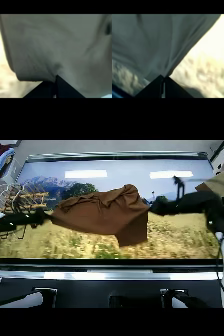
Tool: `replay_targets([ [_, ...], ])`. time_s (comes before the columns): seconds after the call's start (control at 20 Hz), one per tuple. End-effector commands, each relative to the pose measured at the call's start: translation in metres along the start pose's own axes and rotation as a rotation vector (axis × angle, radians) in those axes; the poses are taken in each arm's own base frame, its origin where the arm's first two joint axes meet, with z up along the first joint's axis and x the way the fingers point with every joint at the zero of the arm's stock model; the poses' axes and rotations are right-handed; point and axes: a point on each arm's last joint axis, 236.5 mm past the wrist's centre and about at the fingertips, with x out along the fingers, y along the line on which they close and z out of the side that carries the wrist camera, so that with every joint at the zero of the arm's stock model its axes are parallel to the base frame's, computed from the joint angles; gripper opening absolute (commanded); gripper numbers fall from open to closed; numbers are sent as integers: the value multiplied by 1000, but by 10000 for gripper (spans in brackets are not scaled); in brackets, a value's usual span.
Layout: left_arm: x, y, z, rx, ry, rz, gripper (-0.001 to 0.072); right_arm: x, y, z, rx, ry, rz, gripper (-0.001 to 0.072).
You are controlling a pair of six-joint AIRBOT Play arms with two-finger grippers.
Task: Fold the clothes and pants, and hang the long-sleeved shirts on hangers.
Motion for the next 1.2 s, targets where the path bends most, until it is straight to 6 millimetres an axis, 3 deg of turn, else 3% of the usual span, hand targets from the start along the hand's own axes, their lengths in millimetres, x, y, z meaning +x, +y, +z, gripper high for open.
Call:
replay_targets([
  [0.0,-112,-132,38,270,-256,-105,17,-137,98,91,-214,-439,-3,25],
  [0.05,-162,-177,41,387,-378,-120,16,-188,136,102,-277,-559,11,26],
  [0.15,-259,-254,23,567,-620,-136,17,-279,201,96,-384,-756,35,26],
  [0.25,-338,-295,-2,611,-854,-99,16,-359,250,75,-440,-934,46,26],
  [0.3,-376,-304,-16,606,-982,-57,17,-393,266,63,-451,-1018,42,26],
  [0.4,-432,-301,-38,556,-1187,40,17,-441,281,49,-441,-1159,35,26],
  [0.5,-450,-281,-46,486,-1244,138,17,-453,281,50,-410,-1203,43,26],
  [0.55,-441,-274,-44,475,-1205,158,17,-445,273,56,-380,-1178,32,26],
  [0.65,-406,-254,-27,454,-1054,186,17,-410,246,76,-290,-1071,3,26],
  [0.75,-359,-229,-5,461,-860,208,17,-349,208,98,-215,-885,-47,26],
  [0.85,-304,-194,24,418,-670,198,17,-271,155,113,-82,-646,-93,26],
  [1.0,-199,-122,70,277,-428,184,18,-151,71,118,82,-305,-155,27],
  [1.15,-77,-60,93,231,-223,195,18,-47,-9,123,209,-127,-195,27],
])
